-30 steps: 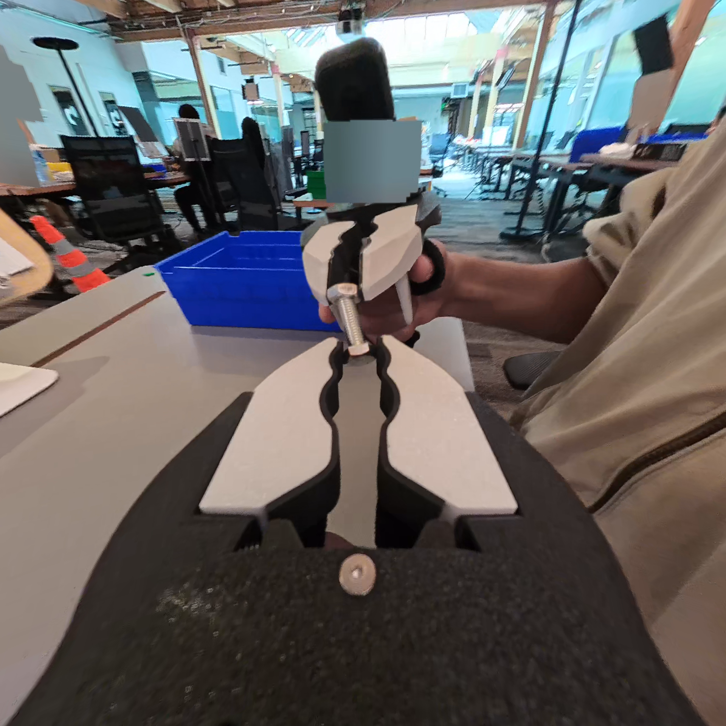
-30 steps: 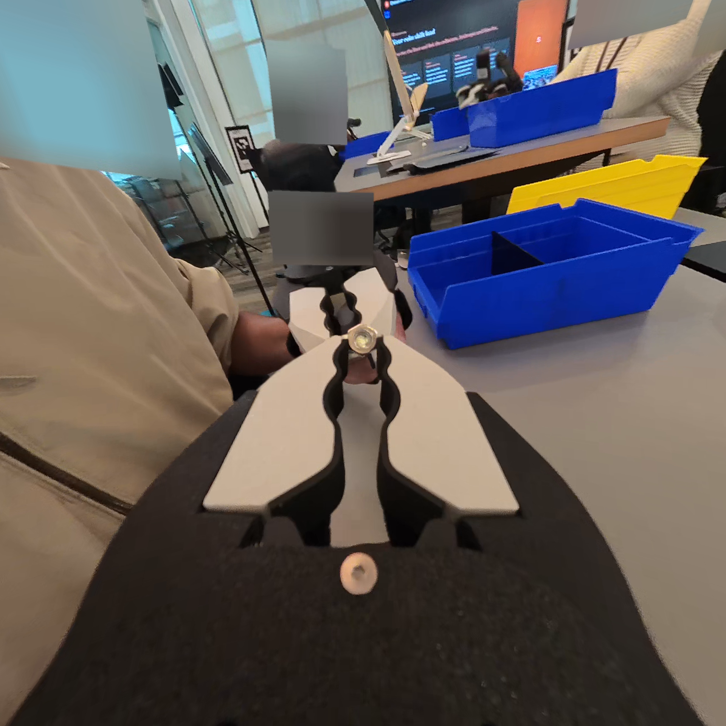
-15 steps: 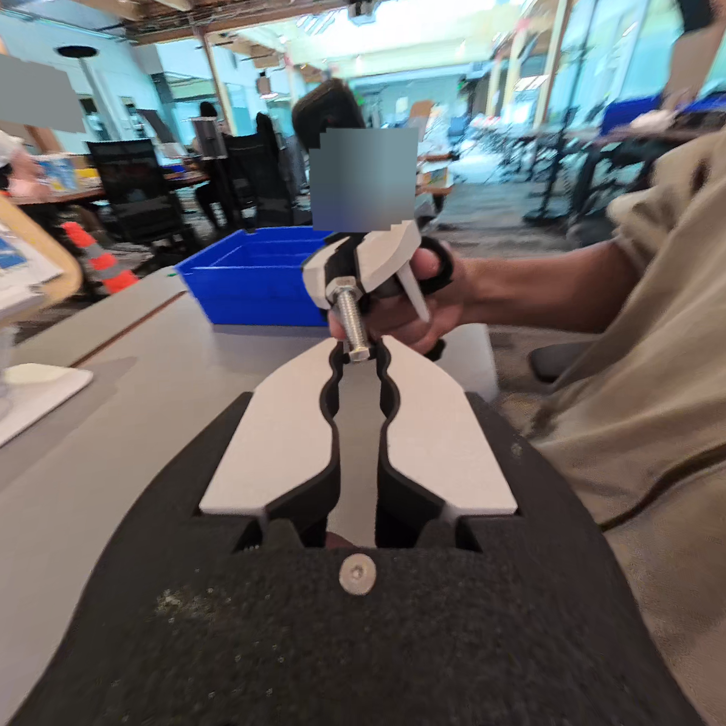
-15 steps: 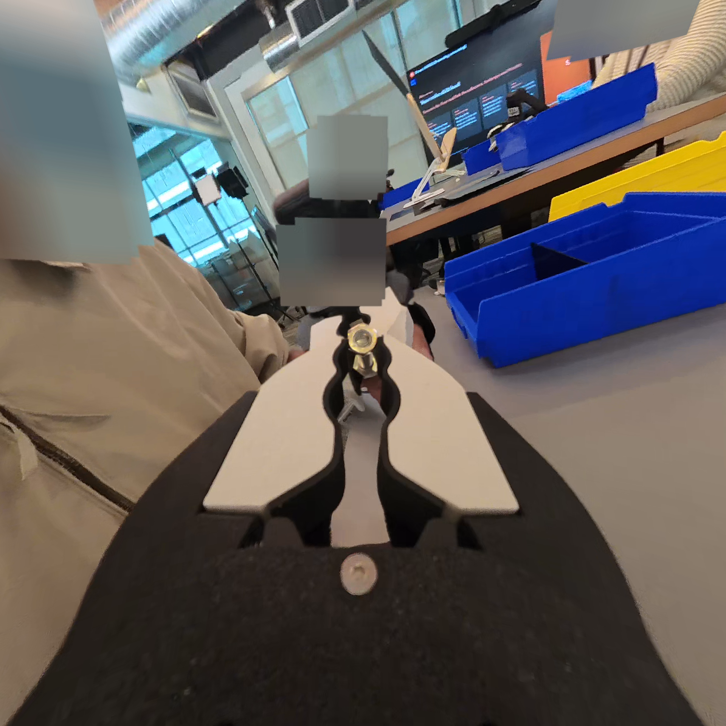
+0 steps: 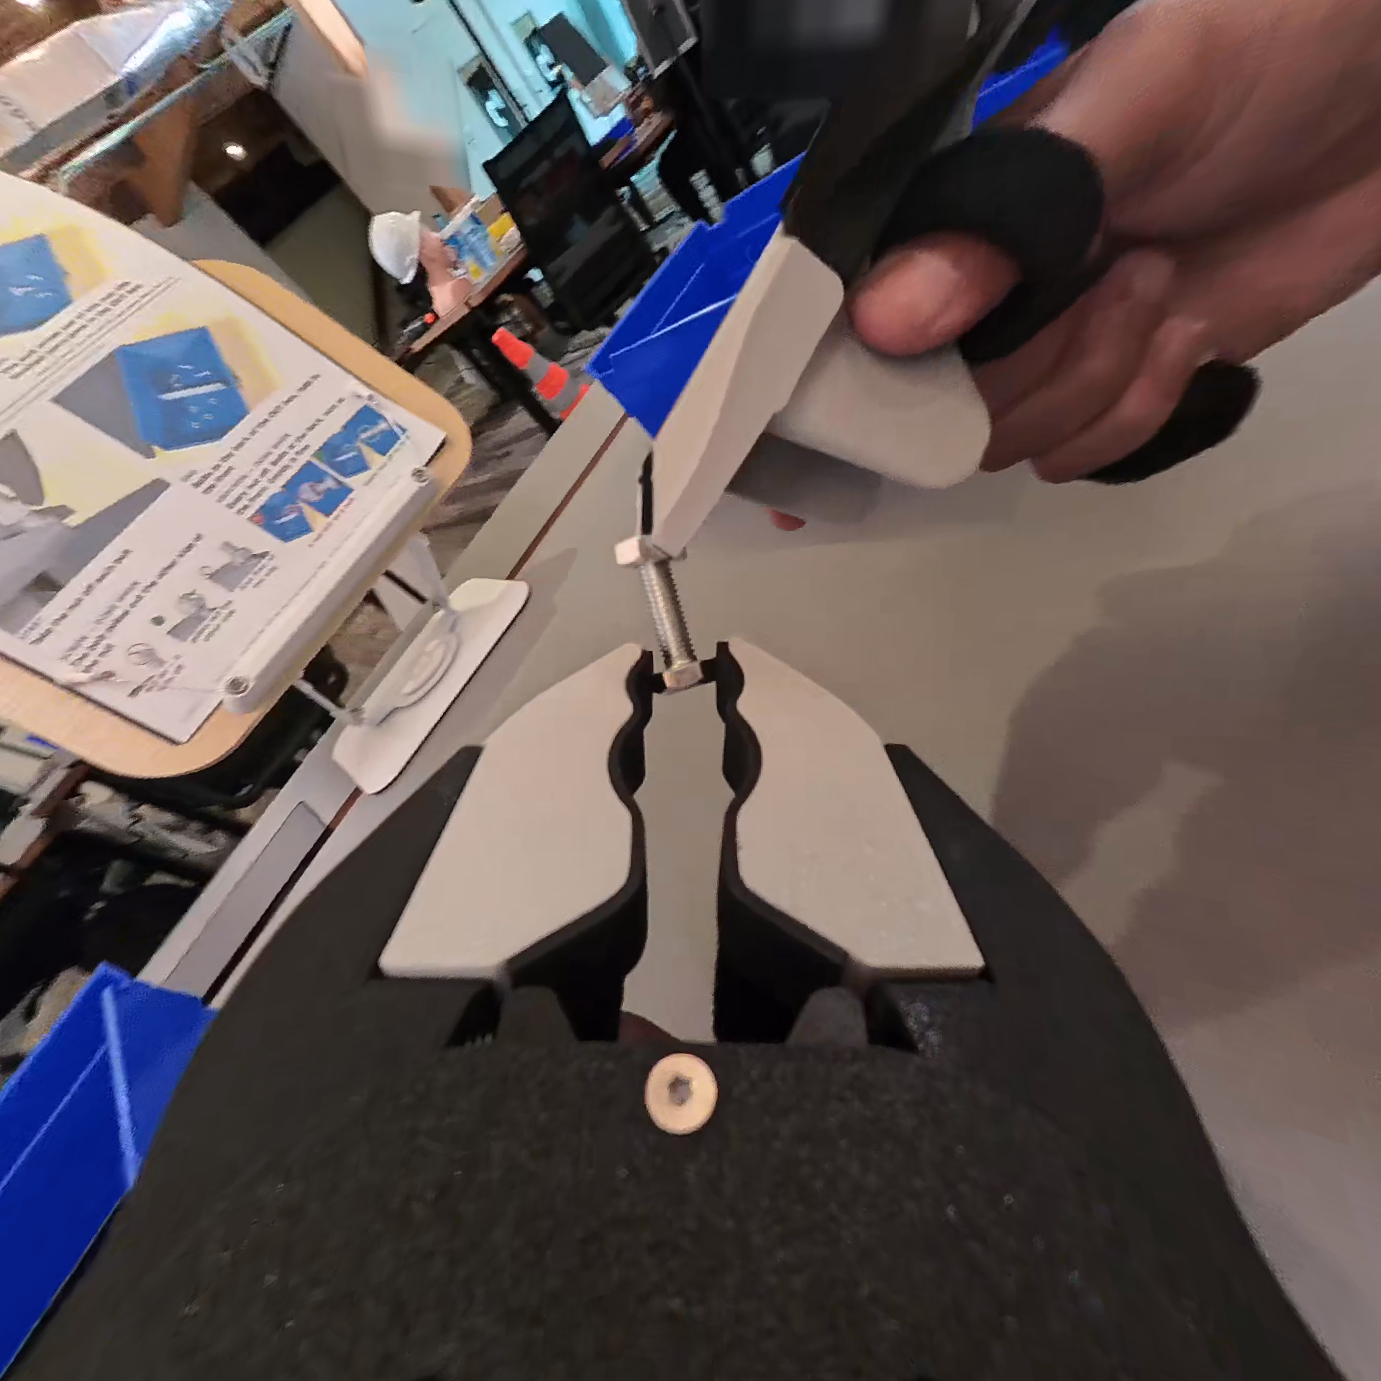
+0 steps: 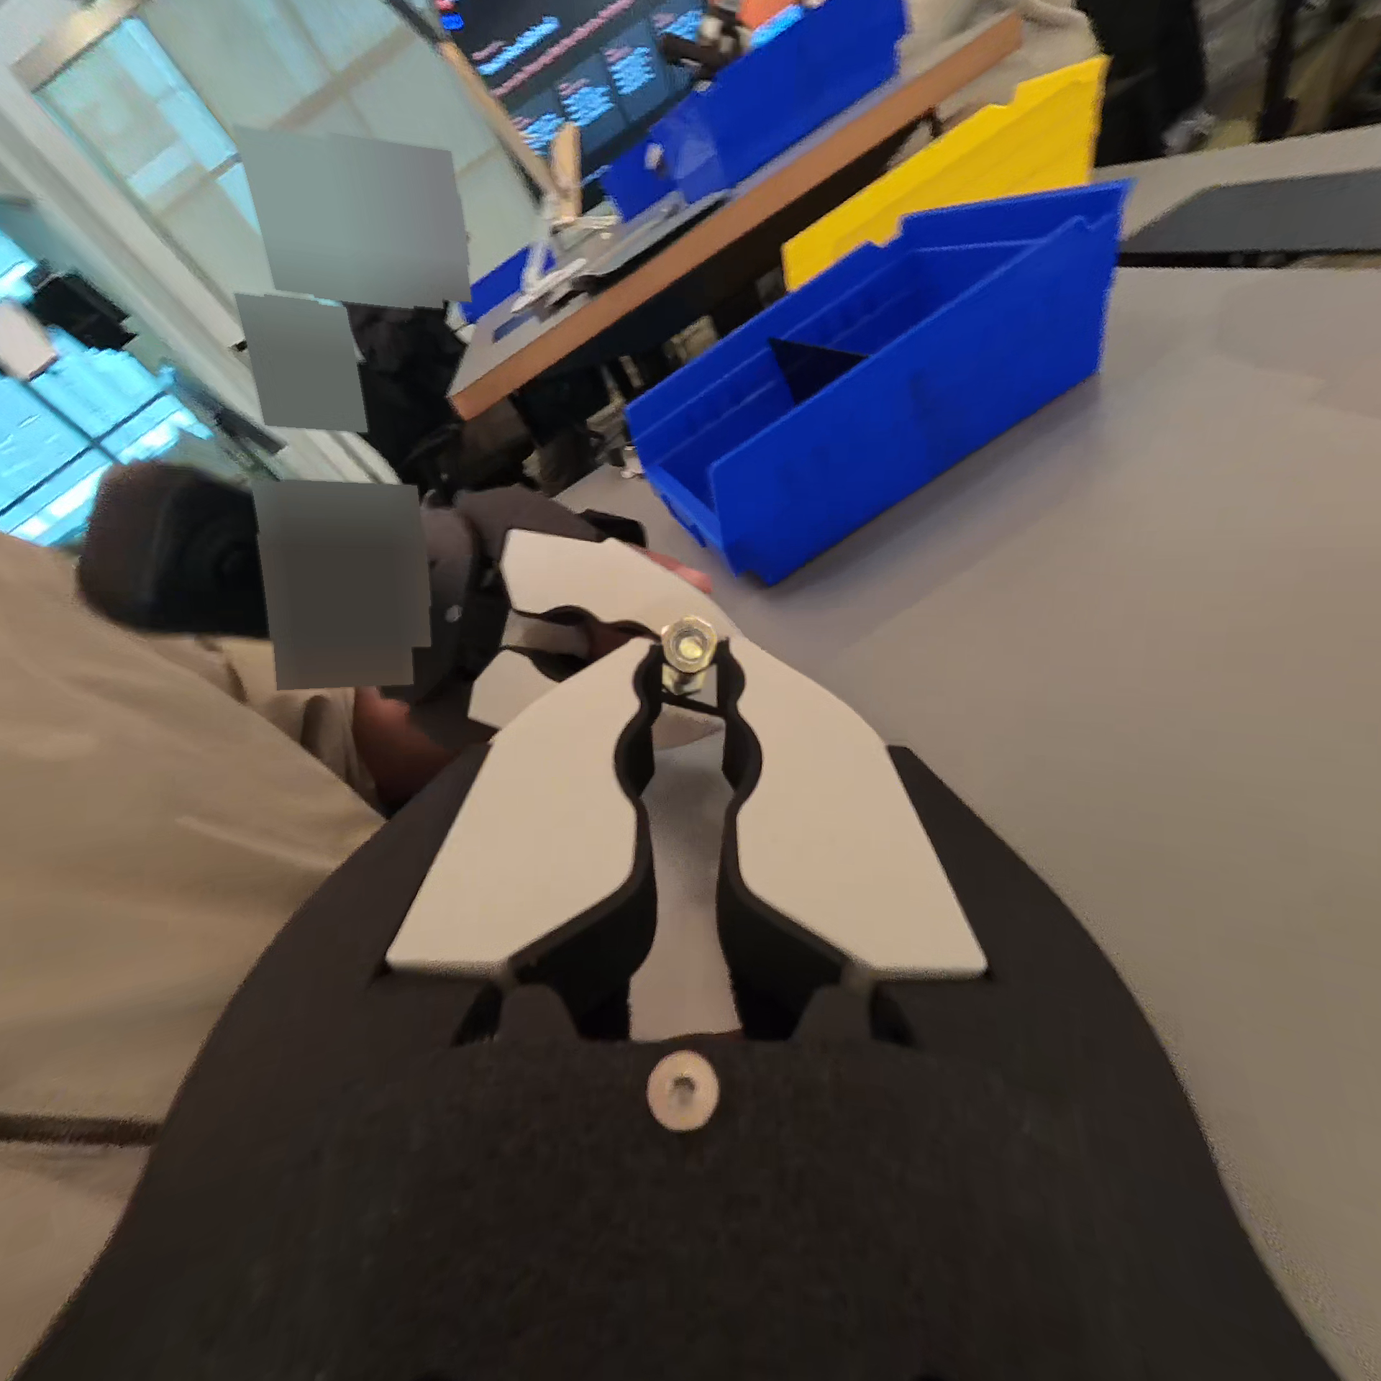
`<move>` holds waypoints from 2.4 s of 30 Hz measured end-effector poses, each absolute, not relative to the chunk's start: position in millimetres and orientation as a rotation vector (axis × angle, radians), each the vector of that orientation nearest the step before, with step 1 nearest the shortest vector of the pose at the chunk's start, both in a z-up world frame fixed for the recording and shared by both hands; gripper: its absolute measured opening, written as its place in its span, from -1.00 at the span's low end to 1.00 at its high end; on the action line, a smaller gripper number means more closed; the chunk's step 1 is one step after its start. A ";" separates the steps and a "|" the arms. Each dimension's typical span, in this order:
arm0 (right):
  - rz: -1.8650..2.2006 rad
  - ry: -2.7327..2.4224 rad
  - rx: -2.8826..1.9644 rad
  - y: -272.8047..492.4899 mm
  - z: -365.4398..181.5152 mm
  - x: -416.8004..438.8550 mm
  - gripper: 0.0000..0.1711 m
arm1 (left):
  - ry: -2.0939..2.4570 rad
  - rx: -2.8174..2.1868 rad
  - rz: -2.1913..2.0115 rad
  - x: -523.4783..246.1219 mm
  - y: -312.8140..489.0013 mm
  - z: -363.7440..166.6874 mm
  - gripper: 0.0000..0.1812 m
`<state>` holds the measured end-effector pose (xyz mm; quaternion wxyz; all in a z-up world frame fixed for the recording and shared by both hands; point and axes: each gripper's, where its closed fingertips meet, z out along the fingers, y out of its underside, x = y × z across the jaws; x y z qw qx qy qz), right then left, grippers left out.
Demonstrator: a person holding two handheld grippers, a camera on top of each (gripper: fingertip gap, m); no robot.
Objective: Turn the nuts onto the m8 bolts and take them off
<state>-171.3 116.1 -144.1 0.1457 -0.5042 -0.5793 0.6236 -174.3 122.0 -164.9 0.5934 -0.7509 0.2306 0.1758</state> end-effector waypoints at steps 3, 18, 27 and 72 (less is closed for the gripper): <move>1.733 -1.619 -1.565 121.1 -154.4 -174.5 -0.84 | 0.532 -1.761 0.504 -176.9 123.7 -171.0 -0.83; 1.762 -1.670 -1.605 117.7 -156.2 -170.9 -0.84 | 0.538 -1.748 0.591 -174.9 123.1 -173.9 -0.82; 1.776 -1.599 -1.812 121.6 -161.2 -173.2 -0.84 | 0.535 -1.747 0.754 -184.8 122.9 -175.5 -0.82; 1.480 -1.995 -1.789 119.4 -177.0 -170.3 -0.84 | 0.732 -1.767 0.809 -186.4 125.7 -192.9 -0.83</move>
